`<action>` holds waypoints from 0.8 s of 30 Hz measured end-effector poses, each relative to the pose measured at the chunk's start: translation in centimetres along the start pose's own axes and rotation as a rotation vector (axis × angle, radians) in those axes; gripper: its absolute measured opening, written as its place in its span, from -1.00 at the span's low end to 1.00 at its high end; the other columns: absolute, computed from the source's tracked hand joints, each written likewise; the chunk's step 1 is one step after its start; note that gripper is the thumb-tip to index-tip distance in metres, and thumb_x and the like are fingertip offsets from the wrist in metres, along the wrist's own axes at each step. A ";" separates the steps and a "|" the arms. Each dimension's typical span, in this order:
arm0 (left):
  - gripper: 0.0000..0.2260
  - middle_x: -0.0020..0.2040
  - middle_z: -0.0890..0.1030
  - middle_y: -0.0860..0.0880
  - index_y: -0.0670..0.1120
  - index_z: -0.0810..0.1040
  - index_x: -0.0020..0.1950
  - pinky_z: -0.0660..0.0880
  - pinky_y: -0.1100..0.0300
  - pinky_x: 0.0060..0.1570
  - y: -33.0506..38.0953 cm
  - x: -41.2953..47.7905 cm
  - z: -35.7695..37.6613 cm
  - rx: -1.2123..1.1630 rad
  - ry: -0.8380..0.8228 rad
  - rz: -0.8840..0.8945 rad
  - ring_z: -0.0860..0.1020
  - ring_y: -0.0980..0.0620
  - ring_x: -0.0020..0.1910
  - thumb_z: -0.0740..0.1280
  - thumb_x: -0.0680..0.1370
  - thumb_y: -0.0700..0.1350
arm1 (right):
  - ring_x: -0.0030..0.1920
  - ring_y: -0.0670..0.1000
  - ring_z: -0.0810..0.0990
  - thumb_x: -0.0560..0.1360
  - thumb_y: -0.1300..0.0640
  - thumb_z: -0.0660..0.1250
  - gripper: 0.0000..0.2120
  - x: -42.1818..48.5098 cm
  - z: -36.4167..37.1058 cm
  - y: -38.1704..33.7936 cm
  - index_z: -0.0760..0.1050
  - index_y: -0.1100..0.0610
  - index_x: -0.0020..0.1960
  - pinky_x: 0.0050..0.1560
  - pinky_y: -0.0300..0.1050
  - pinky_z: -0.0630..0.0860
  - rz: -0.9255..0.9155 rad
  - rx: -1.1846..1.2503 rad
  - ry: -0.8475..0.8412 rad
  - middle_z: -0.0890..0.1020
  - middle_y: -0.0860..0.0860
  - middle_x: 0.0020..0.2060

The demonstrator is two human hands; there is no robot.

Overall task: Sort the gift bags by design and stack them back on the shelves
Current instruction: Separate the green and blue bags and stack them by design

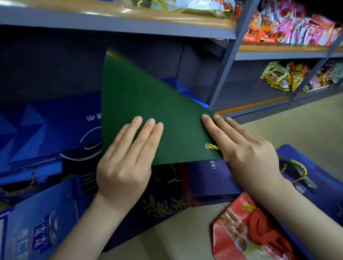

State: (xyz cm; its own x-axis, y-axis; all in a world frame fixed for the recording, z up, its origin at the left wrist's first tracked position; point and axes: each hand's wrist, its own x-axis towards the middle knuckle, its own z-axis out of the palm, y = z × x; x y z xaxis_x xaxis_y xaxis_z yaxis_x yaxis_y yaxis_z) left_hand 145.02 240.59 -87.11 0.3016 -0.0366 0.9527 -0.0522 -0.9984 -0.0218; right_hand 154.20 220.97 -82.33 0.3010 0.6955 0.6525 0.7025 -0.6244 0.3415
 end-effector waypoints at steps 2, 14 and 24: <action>-0.62 0.08 0.64 -0.15 -0.25 0.63 0.12 0.59 -0.06 0.02 0.7 -0.2 0.4 -0.012 -0.015 0.002 0.61 -0.17 0.09 0.01 0.62 -0.39 | 0.04 0.16 0.66 0.68 0.27 -0.12 -0.53 -0.5 0.4 0.5 0.54 0.18 0.28 -0.09 0.00 0.64 -0.015 -0.003 0.006 0.65 0.13 0.09; -0.51 0.17 0.60 -0.22 -0.28 0.56 0.22 0.53 -0.05 0.13 6.0 -8.1 7.2 -0.254 -0.523 0.135 0.59 -0.14 0.16 -0.03 0.44 -0.39 | 0.18 0.15 0.60 0.58 0.24 0.05 -0.59 -13.0 7.4 9.1 0.41 0.15 0.39 0.25 0.03 0.43 -0.070 -0.070 -0.293 0.61 0.12 0.18; -0.72 -0.26 0.66 -0.08 -0.18 0.67 -0.17 0.58 0.18 -0.23 14.1 -11.0 14.8 -0.420 -0.572 0.543 0.64 0.01 -0.27 0.15 0.47 -0.30 | 0.49 0.09 0.19 0.42 -0.04 0.43 -0.21 -19.9 9.0 13.5 0.11 -0.06 0.54 0.44 0.05 0.19 0.557 0.315 -1.872 0.19 -0.04 0.51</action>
State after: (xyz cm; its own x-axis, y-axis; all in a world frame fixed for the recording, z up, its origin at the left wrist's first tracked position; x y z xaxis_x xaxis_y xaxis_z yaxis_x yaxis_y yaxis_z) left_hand 155.09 226.26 -102.40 0.5563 -0.6279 0.5443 -0.6369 -0.7429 -0.2060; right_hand 163.52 201.87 -96.80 0.5260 0.0502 -0.8490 0.3134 -0.9394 0.1387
